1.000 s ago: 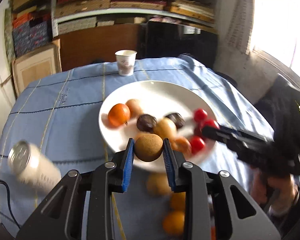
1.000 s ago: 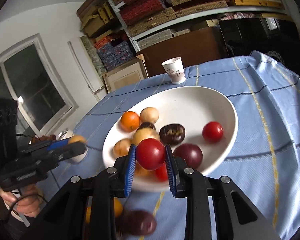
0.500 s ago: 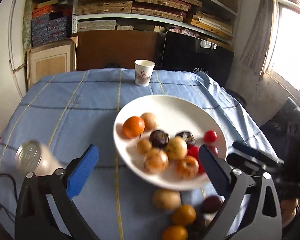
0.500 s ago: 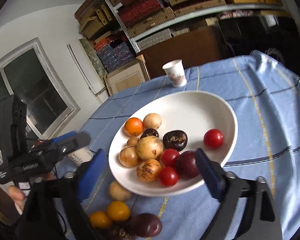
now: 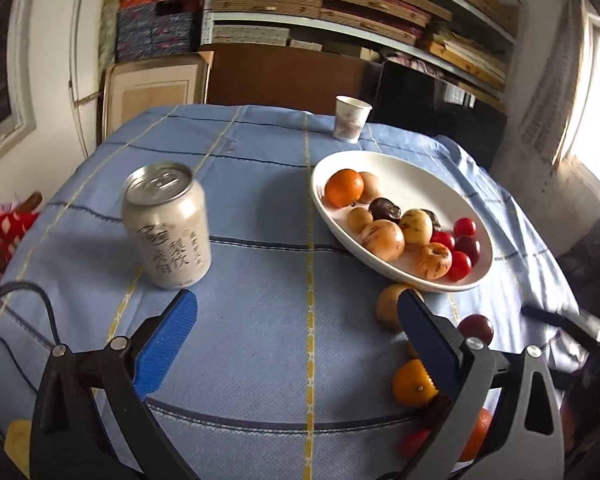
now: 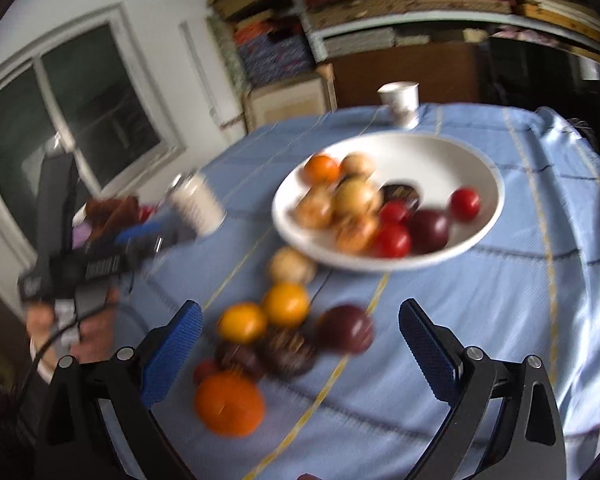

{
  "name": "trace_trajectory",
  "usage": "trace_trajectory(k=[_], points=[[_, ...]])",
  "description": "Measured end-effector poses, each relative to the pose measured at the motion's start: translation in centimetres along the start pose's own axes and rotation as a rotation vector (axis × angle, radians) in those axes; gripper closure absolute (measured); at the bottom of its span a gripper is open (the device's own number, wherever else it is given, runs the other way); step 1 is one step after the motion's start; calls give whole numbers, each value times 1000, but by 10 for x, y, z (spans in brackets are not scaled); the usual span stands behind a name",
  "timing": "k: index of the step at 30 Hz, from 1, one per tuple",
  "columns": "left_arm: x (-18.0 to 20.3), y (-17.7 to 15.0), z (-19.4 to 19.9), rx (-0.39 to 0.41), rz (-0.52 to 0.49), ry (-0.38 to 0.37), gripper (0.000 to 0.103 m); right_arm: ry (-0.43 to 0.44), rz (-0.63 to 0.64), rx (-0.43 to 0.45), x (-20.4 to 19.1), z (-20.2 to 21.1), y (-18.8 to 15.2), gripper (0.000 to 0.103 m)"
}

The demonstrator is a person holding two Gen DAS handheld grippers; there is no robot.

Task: Organize fruits
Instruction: 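Grasp a large orange with the right gripper, then grasp a red tomato with the left gripper while the right gripper holds the orange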

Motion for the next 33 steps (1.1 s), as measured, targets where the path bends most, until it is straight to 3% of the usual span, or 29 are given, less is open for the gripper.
trace_trajectory(k=[4,8,14,19,21,25,28,33], points=[[-5,-2,6,17,-8,68,5,32,49,-86,-18,-8,-25,4],[-3,-3,5,6,-18,66,5,16,62,-127,-23,-15,-39,5],[0,-4,5,2,-28,68,5,5,88,-170,-25,-21,-50,24],[-1,-6,4,-2,-24,72,5,-4,113,-187,-27,-23,-55,27],[-1,-6,5,1,-24,78,5,-8,115,-194,-26,-23,-58,36],[-3,-6,6,9,-21,85,5,-22,123,-208,-25,-25,-62,39],[-3,-6,6,6,-23,88,5,-1,124,-217,-28,-27,-64,54],[-3,-6,6,-2,-31,89,5,27,119,-225,-28,-23,-62,55]])
Point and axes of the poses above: each gripper's, at about its wrist camera, not at the fingertips, and z roughly against the way its jaws point, x to its right, y to its top, the point moved 7 cm from there along -z, roughly the way its jaws point, and after that the axes turned 13 degrees about -z, right-handed, at the moved point
